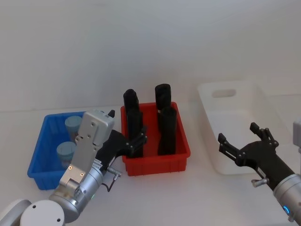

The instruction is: Pick the cotton swabs from the blue box and place them into the white box.

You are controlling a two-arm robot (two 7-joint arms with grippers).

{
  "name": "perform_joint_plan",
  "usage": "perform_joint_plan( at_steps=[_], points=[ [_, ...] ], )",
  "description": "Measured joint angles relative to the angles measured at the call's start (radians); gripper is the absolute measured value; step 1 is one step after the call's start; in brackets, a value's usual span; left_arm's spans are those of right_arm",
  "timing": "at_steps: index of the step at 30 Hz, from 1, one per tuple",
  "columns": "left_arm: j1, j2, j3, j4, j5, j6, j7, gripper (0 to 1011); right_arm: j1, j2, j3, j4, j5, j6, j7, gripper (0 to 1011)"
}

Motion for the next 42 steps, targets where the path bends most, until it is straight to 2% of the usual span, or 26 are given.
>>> perform_joint_plan(
  at_steps=[42],
  points=[
    [0.000, 0.000, 0.000, 0.000, 0.000, 0.000, 0.000, 1004, 0.000, 0.000, 0.000, 0.000, 0.000, 0.000, 0.000, 1001]
  ],
)
